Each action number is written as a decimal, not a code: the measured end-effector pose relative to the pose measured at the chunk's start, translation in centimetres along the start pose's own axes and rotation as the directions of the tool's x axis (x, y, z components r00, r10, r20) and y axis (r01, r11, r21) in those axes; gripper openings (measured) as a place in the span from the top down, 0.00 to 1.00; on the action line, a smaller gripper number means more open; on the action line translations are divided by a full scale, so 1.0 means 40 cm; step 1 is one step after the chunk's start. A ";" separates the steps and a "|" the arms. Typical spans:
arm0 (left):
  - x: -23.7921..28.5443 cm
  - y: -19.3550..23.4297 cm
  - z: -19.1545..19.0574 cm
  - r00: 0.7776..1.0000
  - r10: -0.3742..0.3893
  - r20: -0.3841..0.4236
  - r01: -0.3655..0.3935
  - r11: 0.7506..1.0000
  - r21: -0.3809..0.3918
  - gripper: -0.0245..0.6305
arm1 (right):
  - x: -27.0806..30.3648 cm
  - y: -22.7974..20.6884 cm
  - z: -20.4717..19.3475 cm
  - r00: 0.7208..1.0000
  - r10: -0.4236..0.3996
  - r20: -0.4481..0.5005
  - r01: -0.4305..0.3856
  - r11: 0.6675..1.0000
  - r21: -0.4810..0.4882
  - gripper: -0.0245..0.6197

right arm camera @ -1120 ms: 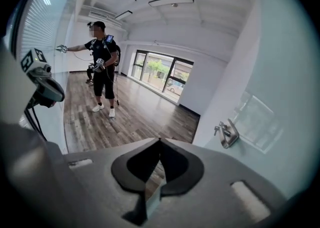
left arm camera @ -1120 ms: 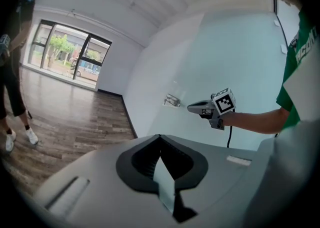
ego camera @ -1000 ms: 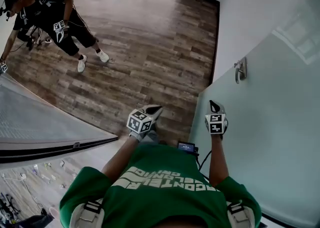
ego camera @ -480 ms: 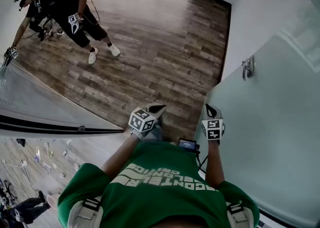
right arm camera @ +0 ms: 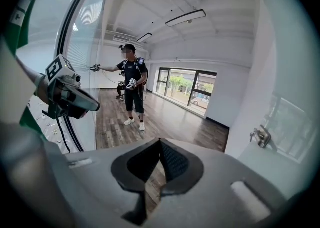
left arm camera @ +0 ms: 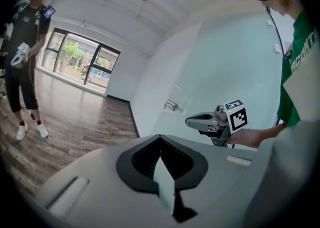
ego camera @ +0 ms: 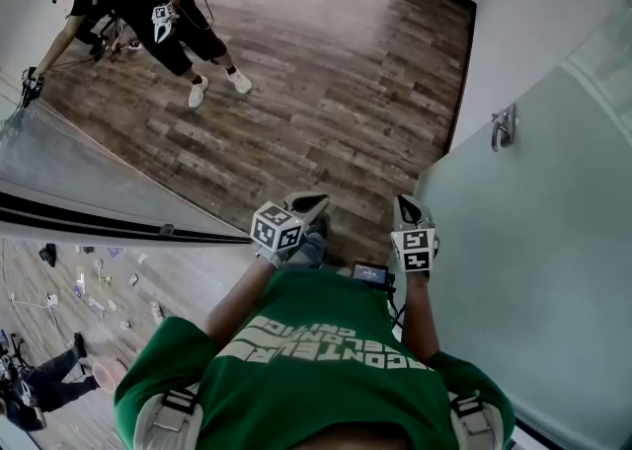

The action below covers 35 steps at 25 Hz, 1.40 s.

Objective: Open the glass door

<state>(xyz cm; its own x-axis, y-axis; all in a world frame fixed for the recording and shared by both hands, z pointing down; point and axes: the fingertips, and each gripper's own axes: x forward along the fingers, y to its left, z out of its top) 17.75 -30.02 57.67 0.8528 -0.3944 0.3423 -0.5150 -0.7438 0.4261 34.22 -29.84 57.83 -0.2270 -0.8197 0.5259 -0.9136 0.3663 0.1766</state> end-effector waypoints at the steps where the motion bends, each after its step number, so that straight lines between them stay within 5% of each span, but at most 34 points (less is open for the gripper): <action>1: -0.001 -0.005 0.008 1.000 -0.001 0.007 0.001 1.000 0.003 0.94 | -0.002 0.004 0.004 1.000 0.008 0.002 -0.008 1.000 -0.001 0.97; 20: 0.039 -0.023 0.175 0.988 -0.150 0.022 0.146 0.982 0.123 0.94 | -0.067 -0.056 0.078 0.995 -0.073 0.065 0.068 0.995 0.066 0.97; 35: 0.046 -0.023 0.145 0.968 -0.244 -0.052 0.247 0.966 0.079 0.94 | -0.034 0.031 0.087 0.999 -0.021 0.042 0.019 0.999 0.051 0.97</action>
<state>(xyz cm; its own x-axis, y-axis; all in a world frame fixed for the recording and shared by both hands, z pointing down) 20.30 -33.18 53.04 0.9469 -0.1724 0.2714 -0.2795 -0.8585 0.4299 32.24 -29.81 54.43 -0.2216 -0.8452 0.4863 -0.9336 0.3278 0.1443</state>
